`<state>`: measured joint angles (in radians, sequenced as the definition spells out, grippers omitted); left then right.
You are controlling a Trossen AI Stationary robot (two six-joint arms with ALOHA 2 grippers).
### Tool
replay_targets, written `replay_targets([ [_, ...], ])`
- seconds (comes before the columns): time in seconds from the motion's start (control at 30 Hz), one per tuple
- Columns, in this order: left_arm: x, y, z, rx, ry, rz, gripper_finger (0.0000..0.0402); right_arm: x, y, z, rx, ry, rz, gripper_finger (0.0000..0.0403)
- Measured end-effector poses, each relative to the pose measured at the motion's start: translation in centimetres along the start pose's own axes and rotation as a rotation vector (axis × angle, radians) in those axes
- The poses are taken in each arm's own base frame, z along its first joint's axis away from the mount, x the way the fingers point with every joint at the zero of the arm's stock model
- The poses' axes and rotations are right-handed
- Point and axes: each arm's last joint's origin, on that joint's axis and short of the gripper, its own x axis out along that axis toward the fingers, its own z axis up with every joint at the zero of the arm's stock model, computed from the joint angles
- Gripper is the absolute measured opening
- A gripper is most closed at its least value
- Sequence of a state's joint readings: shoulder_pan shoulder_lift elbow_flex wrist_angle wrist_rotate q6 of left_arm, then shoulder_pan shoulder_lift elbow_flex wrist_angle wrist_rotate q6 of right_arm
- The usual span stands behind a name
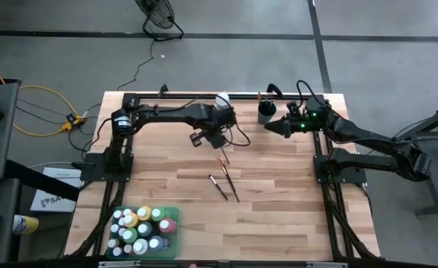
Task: Pick & Place Paint Supplies
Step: Put the silver paint brush into the black cup
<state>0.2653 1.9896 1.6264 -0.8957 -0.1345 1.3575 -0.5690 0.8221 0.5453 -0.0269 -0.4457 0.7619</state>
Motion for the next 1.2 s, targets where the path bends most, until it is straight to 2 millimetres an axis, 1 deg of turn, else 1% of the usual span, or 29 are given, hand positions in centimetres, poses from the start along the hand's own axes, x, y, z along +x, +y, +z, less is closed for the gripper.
replay_targets([
  [0.2,-3.6,2.1,2.5,0.084,0.014,0.165,0.0000,0.4,-0.2,-0.2,0.042,0.052,0.022,0.0165],
  [0.37,-7.3,3.6,4.5,0.149,0.048,0.320,0.0000,0.8,-0.4,-0.3,0.073,0.088,0.035,0.0165],
  [0.5,-10.1,4.4,6.1,0.191,0.064,0.442,0.0000,0.9,-0.4,-0.3,0.071,0.121,0.065,0.0165],
  [0.67,-12.5,4.7,7.6,0.246,0.090,0.541,0.0000,0.9,0.0,-0.2,0.057,0.146,0.140,0.0167],
  [0.73,-13.1,4.7,8.0,0.260,0.096,0.564,0.0000,0.8,0.4,0.0,0.050,0.151,0.195,0.0176],
  [0.8,-13.2,4.6,8.3,0.268,0.114,0.580,0.0000,0.8,0.6,0.2,0.046,0.151,0.232,0.0195],
  [0.97,-13.5,4.6,8.8,0.261,0.138,0.603,0.0000,0.8,0.7,0.3,0.054,0.142,0.239,0.0256],
  [1.03,-13.5,4.5,9.0,0.263,0.138,0.608,0.0000,1.1,0.7,0.2,0.055,0.153,0.239,0.0274],
  [1.1,-13.6,4.6,9.0,0.266,0.152,0.618,0.0000,1.5,0.7,-0.1,0.061,0.178,0.239,0.0284],
  [1.2,-13.6,4.7,8.9,0.276,0.161,0.625,0.0000,2.5,1.1,-0.5,0.038,0.202,0.283,0.0285],
])
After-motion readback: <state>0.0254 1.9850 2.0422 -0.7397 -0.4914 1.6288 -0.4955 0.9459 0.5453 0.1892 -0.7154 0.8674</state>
